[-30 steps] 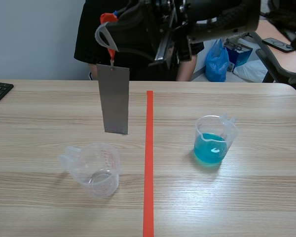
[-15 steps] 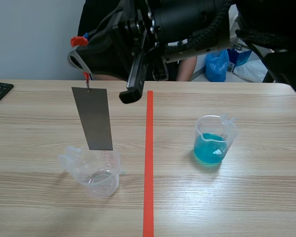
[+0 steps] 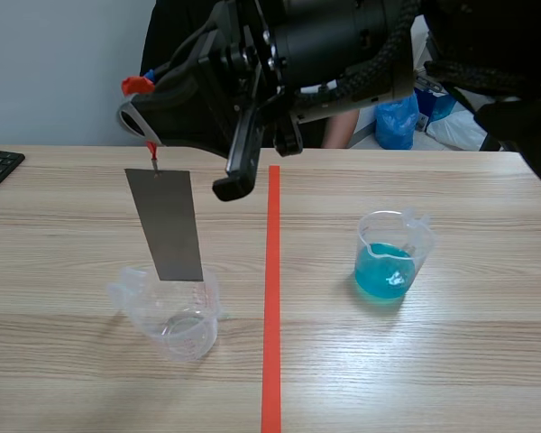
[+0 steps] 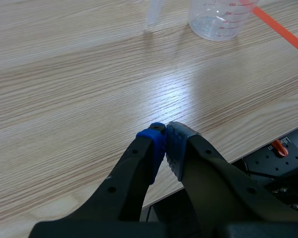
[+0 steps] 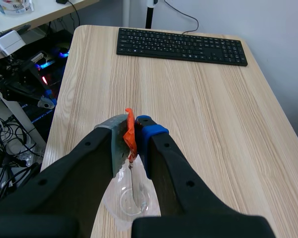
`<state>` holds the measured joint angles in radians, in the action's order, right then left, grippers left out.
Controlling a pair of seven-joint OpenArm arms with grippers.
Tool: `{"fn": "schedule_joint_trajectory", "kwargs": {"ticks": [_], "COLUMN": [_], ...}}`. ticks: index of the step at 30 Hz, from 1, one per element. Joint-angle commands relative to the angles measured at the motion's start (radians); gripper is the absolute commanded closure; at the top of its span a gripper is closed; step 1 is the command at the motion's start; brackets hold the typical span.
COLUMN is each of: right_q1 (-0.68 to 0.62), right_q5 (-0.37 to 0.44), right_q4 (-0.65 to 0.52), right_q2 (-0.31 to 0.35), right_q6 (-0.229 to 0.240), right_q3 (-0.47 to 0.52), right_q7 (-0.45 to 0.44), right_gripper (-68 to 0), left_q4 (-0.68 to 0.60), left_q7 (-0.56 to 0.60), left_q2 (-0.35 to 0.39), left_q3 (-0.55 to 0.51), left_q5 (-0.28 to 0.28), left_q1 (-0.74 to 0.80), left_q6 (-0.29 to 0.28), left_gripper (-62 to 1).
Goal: Do the redox reaction experiment.
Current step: 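Put the plate into the left beaker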
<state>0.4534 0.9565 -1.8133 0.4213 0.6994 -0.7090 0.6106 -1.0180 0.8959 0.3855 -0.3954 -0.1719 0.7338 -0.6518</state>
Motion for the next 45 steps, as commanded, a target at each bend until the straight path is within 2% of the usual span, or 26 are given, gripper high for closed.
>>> {"fn": "schedule_joint_trajectory", "kwargs": {"ticks": [1, 14, 24, 30, 39, 45], "right_q1": [0.017, 0.006, 0.006, 0.006, 0.006, 0.006], "right_q5": [0.002, -0.120, -0.169, -0.222, -0.339, -0.415], "right_q4": [-0.009, -0.004, 0.056, 0.133, 0.270, 0.336], "right_q2": [0.000, -0.063, -0.067, -0.089, -0.137, -0.157], "right_q6": [-0.003, -0.003, -0.003, -0.003, -0.003, -0.003], "right_q3": [0.007, -0.008, -0.055, -0.063, -0.116, -0.117], "right_q7": [-0.030, -0.053, -0.099, -0.150, -0.249, -0.303], "right_gripper": [-1.5, -1.5, -1.5, -1.5, -1.5, -1.5], "left_q4": [-0.004, -0.004, -0.004, -0.004, -0.004, -0.004], "left_q7": [0.021, 0.021, 0.021, 0.021, 0.021, 0.021], "left_q2": [0.006, 0.006, 0.006, 0.006, 0.006, 0.006], "left_q3": [-0.011, -0.011, -0.011, -0.011, -0.011, -0.011], "left_q5": [0.010, 0.010, 0.010, 0.010, 0.010, 0.010], "left_q1": [0.002, 0.002, 0.002, 0.002, 0.002, 0.002], "left_q6": [0.000, 0.000, 0.000, 0.000, 0.000, 0.000], "left_gripper": [-3.1, -3.1, -3.1, -3.1, -3.1, -3.1]}}
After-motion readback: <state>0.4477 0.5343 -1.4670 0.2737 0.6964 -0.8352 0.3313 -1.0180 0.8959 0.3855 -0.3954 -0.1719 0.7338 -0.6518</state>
